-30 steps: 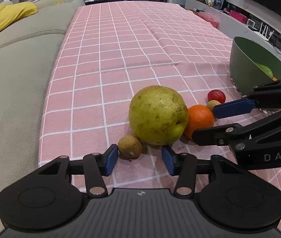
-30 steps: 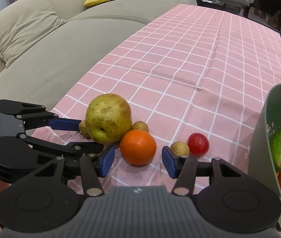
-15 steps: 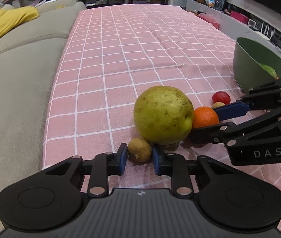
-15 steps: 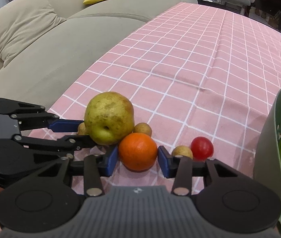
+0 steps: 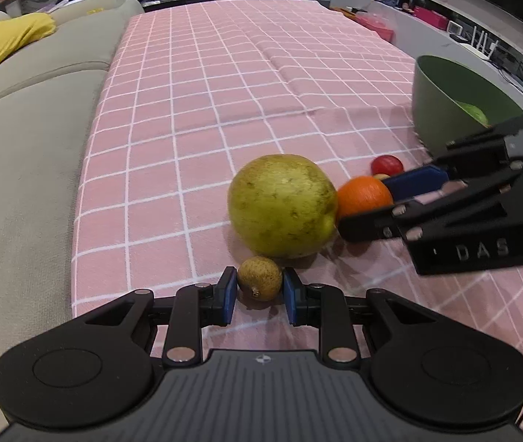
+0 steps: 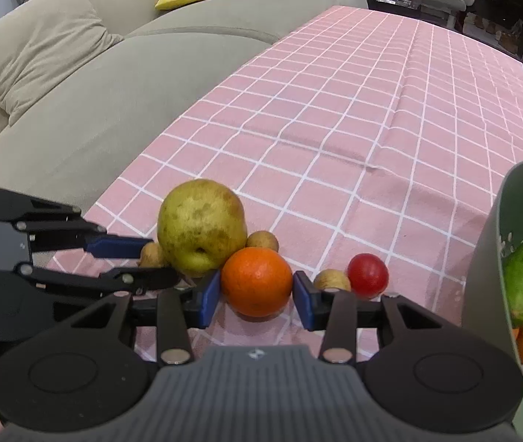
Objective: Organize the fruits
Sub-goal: 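Grasp the small brown kiwi with the left tool while the right tool grasps an orange, then carry the kiwi and orange over the green colander with both tools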
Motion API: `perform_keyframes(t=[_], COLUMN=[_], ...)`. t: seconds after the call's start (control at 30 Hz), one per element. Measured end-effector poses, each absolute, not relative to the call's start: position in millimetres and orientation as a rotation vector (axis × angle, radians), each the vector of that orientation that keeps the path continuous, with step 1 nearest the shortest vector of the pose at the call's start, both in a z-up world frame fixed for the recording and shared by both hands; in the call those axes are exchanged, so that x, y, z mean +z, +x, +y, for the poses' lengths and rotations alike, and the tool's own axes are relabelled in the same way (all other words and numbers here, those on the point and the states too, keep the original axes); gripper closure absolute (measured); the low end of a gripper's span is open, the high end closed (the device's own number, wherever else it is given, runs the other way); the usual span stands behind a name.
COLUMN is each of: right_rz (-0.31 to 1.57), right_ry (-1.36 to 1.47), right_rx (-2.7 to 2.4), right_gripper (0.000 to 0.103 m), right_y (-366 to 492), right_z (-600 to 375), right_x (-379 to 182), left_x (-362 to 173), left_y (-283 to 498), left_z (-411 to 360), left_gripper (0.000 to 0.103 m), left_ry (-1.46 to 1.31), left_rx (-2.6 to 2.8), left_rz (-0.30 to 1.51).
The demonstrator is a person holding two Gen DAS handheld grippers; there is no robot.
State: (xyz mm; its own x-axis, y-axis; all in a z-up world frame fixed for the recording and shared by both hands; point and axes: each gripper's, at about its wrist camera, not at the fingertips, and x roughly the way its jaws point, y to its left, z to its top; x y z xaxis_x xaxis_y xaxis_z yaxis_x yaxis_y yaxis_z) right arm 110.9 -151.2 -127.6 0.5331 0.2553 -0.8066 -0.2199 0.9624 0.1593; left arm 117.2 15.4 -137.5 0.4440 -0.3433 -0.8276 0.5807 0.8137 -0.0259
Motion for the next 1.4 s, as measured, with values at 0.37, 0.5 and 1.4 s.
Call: perform_keyframes(t=[0.37, 0.5, 1.4], right_rz=[0.956, 0.935, 0.823], right_ry=[0.042, 0.052, 0.207], right_rx=[0.278, 0.275, 0.069], right_gripper=[0.063, 0.063, 0.063], right_y=[102, 93, 16], right_z=[-157, -164, -290], right_x=[-115, -102, -29], left_x=[-121, -104, -51], left_y=[98, 90, 65], left_z=[10, 5, -92], left_gripper=[0.074, 0.074, 0.074], left_ry=[0.317, 0.330, 0.295], left_rx=[-0.614, -0.619, -0.749], left_rz=[0.961, 0.935, 0.860])
